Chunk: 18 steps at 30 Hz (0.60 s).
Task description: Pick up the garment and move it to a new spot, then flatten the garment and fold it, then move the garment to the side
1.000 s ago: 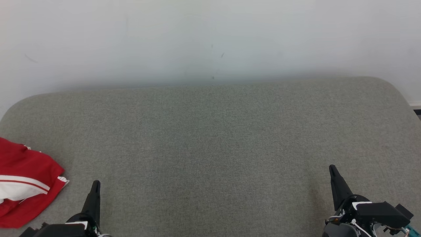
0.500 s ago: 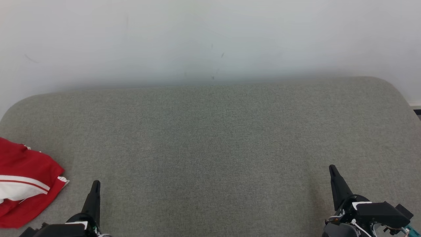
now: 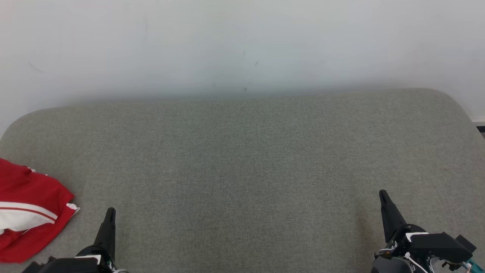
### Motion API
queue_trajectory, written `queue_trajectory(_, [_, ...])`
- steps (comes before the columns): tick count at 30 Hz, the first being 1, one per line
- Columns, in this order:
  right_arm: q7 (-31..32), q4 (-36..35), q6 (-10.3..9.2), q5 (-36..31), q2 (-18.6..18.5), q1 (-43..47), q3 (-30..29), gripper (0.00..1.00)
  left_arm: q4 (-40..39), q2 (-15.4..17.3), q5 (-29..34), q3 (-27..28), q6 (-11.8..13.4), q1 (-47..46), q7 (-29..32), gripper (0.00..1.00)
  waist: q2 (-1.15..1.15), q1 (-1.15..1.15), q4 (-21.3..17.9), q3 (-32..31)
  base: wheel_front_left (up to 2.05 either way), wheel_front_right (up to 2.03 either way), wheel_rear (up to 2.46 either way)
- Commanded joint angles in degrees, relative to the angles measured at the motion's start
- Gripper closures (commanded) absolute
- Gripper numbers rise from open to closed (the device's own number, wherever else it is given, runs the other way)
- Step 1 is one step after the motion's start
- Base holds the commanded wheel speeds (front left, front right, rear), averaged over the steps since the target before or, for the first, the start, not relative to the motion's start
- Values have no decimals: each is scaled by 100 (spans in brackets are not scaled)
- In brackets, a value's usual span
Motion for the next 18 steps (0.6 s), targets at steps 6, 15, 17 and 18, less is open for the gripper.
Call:
queue_trajectory(6, [15, -11, -12, 8, -3, -41, -1, 100, -21, 20, -30, 15, -17, -45, 0, 100, 0, 0, 0, 0, 0, 0, 0])
queue_trajectory(15, [15, -11, -12, 8, -3, -41, -1, 100, -21, 20, -30, 16, -17, -45, 0, 100, 0, 0, 0, 0, 0, 0, 0])
queue_trajectory(17, [15, -11, -12, 8, -3, -41, -1, 100, -21, 20, -30, 17, -18, -45, 0, 100, 0, 0, 0, 0, 0, 0, 0])
queue_trajectory(18, [15, -11, -12, 8, -3, -41, -1, 100, -21, 20, -30, 15, -18, -45, 0, 100, 0, 0, 0, 0, 0, 0, 0])
